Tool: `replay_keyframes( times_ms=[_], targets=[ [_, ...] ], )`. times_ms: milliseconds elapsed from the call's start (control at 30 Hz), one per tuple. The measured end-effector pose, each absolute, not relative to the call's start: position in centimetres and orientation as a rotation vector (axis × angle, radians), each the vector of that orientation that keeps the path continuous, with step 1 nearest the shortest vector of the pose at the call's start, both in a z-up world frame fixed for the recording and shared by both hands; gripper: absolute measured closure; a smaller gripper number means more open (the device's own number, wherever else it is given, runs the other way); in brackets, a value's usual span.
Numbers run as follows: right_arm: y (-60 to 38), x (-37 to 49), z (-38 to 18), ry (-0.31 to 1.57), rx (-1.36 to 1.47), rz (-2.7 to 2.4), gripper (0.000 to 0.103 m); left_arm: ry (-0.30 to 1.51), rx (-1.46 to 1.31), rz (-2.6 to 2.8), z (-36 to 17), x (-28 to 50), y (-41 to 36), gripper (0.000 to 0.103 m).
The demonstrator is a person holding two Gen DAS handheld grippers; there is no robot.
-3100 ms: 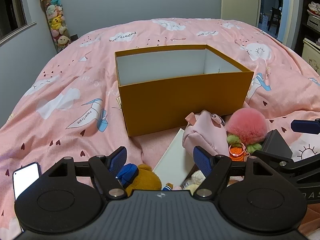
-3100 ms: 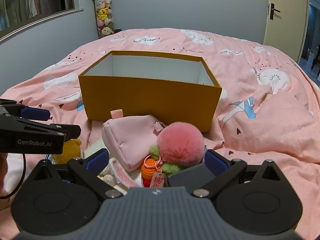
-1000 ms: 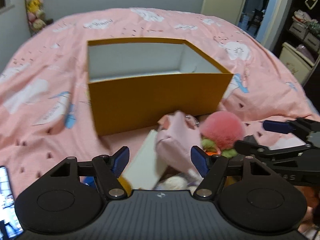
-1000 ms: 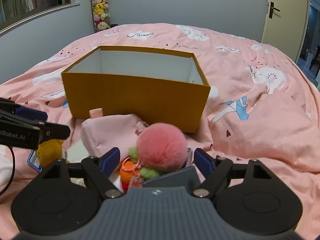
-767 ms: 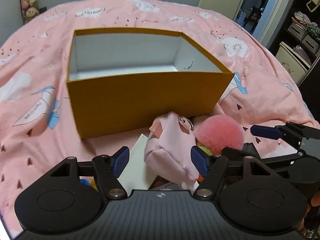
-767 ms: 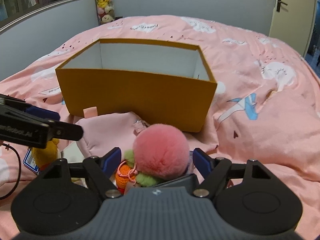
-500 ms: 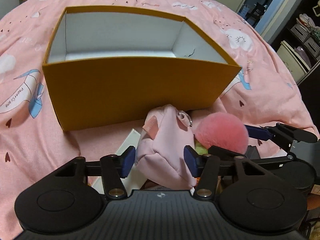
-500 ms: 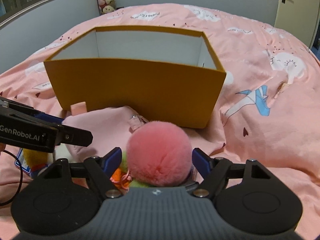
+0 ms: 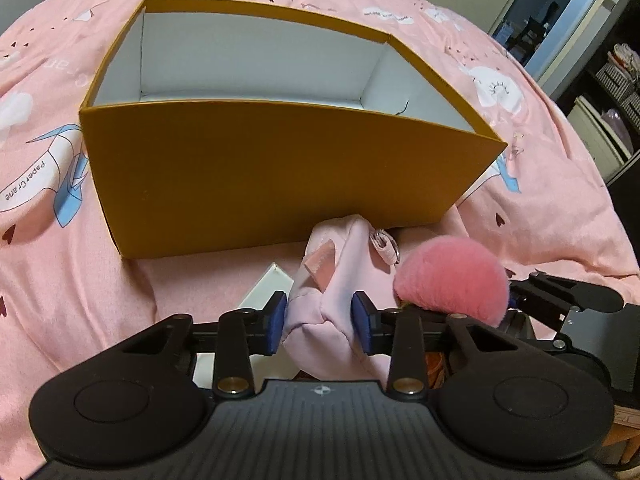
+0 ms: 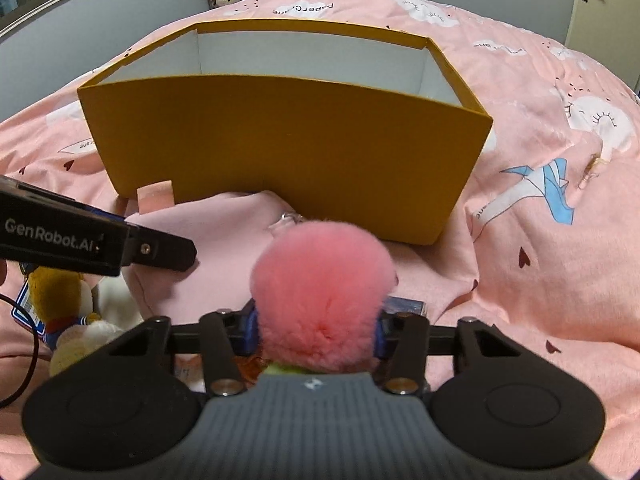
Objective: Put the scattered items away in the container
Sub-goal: 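Close left tool on the pink pouch while right tool grips the pink pompom, then carry the pink pouch in left tool and pompom in right tool into the box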
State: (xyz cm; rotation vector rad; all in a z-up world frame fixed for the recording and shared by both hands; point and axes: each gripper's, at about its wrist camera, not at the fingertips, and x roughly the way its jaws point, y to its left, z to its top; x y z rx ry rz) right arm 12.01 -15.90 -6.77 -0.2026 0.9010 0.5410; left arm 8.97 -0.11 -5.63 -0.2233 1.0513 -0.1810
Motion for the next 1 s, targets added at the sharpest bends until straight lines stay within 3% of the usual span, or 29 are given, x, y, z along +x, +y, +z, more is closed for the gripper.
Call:
replay_keyframes(
  times_ms=[633, 1000],
  targets=[
    [-15.3, 10.6, -3.6, 0.863, -0.114, 0.65, 0.057, 0.846, -0.085, -0.123, -0.2, 4.8, -0.4, 0.068],
    [-14.2, 10.1, 1.4, 0.742, -0.126, 0.687, 0.057, 0.729, -0.098, -0.112, 3.8, 3.6, 0.9, 0.069]
  ],
)
